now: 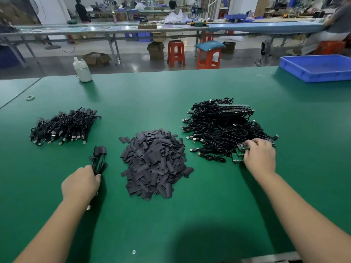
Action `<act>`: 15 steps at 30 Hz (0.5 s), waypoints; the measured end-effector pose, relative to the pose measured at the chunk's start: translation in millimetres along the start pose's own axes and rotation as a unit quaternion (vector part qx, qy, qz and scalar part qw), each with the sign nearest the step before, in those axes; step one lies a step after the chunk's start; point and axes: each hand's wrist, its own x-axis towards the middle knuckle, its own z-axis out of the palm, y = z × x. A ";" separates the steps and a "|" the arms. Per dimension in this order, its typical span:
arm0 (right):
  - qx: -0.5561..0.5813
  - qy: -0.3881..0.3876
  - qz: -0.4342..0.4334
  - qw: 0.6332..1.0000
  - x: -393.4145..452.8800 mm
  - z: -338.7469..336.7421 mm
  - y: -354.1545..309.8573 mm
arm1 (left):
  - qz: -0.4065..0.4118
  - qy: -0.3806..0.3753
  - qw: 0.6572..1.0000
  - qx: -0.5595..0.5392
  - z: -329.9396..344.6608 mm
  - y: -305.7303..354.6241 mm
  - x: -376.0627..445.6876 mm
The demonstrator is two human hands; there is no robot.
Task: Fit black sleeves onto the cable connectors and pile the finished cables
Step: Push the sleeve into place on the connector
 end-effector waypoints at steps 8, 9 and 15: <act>-0.125 -0.090 -0.102 0.983 35.1 2.8 22.8 | 0.108 0.116 0.987 -0.026 3.9 34.2 -14.8; -0.116 -0.093 -0.102 0.984 37.6 1.8 23.0 | 0.127 0.118 0.984 -0.043 6.1 44.0 -18.8; -0.056 -0.125 -0.110 0.984 44.4 -10.4 31.9 | 0.158 0.076 0.943 -0.282 35.5 87.8 -47.0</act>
